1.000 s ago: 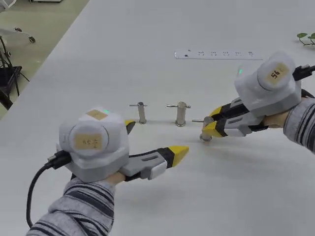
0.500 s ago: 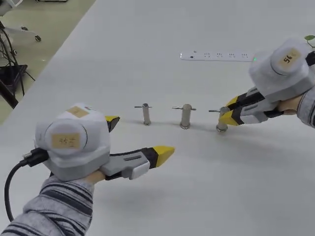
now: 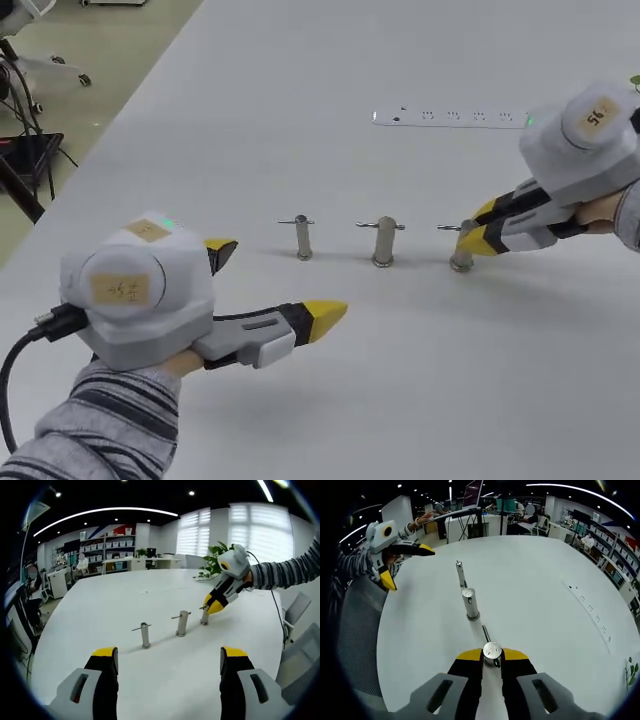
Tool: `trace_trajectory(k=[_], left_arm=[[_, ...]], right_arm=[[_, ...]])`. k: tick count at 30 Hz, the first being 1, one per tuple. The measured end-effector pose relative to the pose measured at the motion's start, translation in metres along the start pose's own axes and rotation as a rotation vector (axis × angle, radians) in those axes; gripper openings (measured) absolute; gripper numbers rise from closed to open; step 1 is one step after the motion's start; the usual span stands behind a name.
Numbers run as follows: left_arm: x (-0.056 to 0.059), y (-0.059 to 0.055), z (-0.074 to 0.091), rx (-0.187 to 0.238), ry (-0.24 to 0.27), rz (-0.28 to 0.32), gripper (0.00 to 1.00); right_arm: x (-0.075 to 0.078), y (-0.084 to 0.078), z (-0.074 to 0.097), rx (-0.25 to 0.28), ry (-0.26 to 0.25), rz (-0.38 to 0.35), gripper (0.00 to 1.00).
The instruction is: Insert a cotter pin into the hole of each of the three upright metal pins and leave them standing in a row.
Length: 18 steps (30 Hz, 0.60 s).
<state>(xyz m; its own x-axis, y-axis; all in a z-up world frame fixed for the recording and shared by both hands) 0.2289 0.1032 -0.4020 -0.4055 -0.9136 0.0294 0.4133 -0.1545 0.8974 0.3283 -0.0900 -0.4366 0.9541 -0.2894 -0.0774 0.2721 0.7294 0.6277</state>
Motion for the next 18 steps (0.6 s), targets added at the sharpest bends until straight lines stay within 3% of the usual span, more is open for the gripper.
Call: trace_trajectory(k=[8, 13, 18], left_arm=[[-0.0021, -0.0014, 0.0008, -0.005, 0.001, 0.005, 0.83], [-0.0007, -0.002, -0.0008, -0.011, -0.014, -0.002, 0.84], [-0.0025, 0.0001, -0.0029, -0.011, -0.02, -0.012, 0.85]], right_arm=[[-0.0017, -0.0023, 0.0004, 0.004, 0.034, 0.003, 0.08], [-0.0035, -0.0022, 0.0002, 0.01, 0.041, 0.046, 0.09], [-0.0019, -0.0018, 0.0042, 0.035, 0.008, 0.061, 0.24]])
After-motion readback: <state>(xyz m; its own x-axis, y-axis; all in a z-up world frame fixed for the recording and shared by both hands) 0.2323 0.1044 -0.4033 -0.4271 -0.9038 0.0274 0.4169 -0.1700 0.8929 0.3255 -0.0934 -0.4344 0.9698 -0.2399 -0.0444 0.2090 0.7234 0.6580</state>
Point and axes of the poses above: the centre of the closed fingertips' face, and the gripper's own axes: z roughly backward along the fingers, x roughly to its right, y roughly out of its top, the point moved 2 cm from there along z, roughly backward along the fingers, and after that the axes turned 7 degrees about y, right-handed, at the moved point
